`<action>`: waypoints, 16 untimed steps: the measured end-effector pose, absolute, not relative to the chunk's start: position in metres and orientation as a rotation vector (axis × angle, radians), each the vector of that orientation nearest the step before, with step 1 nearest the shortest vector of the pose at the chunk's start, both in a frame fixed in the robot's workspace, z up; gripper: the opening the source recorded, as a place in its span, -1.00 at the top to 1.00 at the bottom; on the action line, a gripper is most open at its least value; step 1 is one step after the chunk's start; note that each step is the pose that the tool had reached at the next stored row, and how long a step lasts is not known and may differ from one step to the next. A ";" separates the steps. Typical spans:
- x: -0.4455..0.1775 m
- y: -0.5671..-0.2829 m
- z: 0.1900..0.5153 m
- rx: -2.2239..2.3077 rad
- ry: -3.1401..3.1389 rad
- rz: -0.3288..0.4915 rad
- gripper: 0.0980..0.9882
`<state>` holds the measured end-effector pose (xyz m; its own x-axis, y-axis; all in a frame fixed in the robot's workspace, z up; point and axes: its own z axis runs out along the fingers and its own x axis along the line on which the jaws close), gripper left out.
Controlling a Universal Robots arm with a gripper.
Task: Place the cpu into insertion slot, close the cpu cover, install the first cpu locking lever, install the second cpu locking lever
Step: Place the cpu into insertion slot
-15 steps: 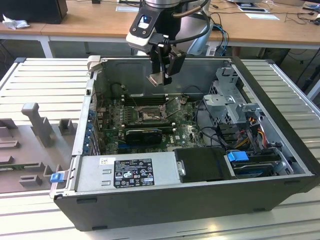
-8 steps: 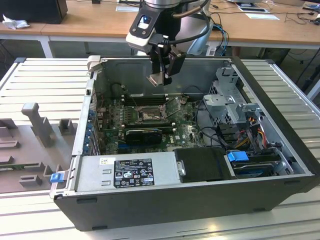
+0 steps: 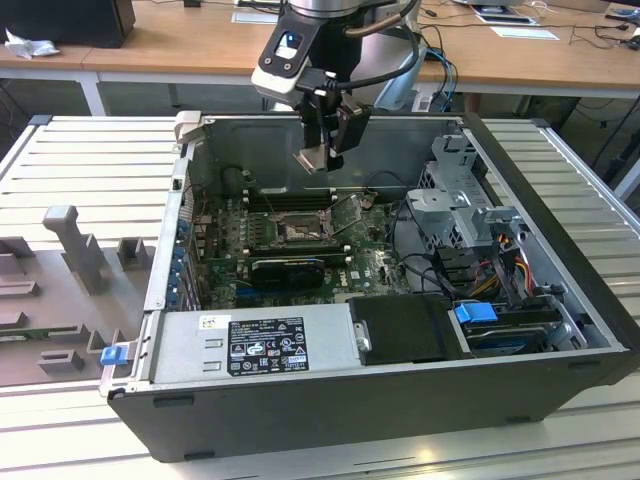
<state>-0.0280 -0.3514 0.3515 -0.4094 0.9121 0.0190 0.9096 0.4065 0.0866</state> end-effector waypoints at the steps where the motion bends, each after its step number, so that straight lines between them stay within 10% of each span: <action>1: -0.028 -0.351 0.351 1.690 2.608 0.129 0.03; 16: -0.028 -0.351 0.349 1.904 2.447 0.124 0.03</action>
